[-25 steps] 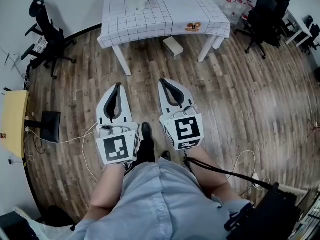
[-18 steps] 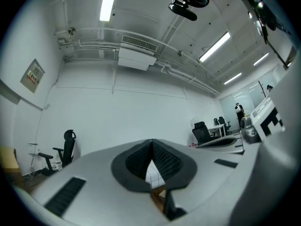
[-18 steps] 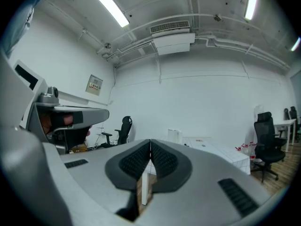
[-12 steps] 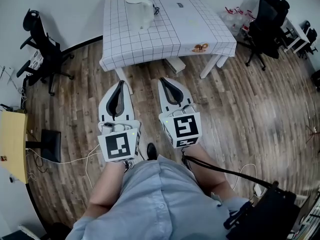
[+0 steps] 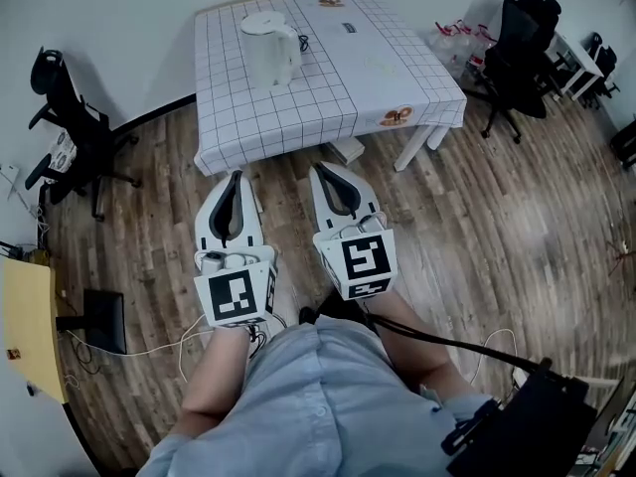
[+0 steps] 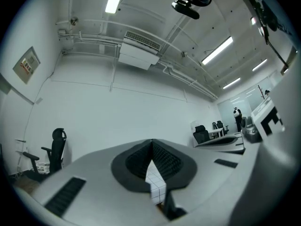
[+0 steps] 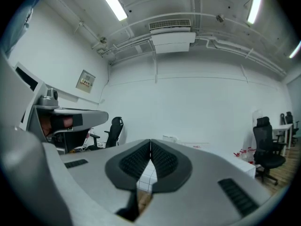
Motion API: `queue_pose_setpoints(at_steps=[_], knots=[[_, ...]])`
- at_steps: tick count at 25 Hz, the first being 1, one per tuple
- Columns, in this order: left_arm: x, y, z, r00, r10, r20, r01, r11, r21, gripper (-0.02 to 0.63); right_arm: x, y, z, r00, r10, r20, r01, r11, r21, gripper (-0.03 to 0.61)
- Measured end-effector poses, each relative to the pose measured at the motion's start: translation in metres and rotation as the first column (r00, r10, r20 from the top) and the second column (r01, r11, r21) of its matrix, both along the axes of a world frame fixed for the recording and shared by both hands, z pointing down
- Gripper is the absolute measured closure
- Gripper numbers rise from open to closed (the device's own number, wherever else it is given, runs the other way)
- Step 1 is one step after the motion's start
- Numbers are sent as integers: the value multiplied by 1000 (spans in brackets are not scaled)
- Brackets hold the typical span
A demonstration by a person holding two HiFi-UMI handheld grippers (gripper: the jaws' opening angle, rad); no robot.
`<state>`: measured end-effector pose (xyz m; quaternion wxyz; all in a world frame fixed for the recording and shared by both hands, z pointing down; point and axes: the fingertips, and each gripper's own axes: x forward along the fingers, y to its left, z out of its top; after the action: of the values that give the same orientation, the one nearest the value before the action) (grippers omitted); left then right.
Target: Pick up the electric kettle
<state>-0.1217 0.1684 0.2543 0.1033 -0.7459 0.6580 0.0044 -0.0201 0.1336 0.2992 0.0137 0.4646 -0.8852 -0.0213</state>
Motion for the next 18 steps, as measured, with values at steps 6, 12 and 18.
queue_pose_setpoints(at_steps=[6,12,18], knots=[[-2,-26,15,1000,5,2,-5,999,-37,612,0,-27,14,1000,11,1,-11,999,-33,577],[-3,-71,27,1000,-3,-4,3,998,-62,612,-1,-71,27,1000,4,-2,-4,998,-58,577],[2,-133,32,1000,-16,-6,15,997,-69,612,3,-136,30,1000,-17,-8,17,998,-68,577]])
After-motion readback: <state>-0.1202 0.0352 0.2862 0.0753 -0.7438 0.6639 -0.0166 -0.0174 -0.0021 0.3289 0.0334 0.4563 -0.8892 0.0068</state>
